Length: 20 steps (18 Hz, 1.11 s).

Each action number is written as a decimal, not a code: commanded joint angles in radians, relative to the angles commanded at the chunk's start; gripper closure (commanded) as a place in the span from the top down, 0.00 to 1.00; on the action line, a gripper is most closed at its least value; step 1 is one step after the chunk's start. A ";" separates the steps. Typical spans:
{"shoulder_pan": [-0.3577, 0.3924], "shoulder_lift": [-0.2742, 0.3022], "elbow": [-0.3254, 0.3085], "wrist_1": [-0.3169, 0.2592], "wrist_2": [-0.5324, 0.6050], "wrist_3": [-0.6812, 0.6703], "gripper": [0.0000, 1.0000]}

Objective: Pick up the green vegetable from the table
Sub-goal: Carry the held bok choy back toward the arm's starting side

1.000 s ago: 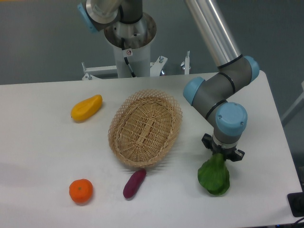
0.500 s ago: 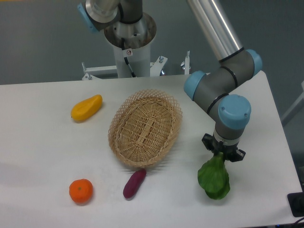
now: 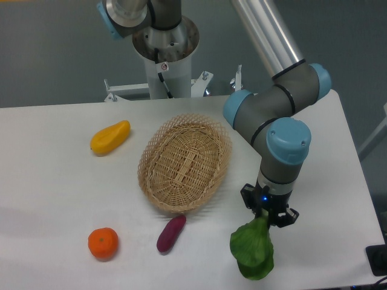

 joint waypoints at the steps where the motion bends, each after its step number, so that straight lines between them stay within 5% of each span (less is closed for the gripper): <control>1: 0.002 0.015 -0.001 -0.005 0.002 -0.002 0.37; 5: 0.015 0.040 0.034 -0.096 0.034 0.000 0.37; 10: 0.063 0.013 0.170 -0.233 0.118 0.012 0.37; 20: 0.138 -0.067 0.252 -0.273 0.222 0.144 0.37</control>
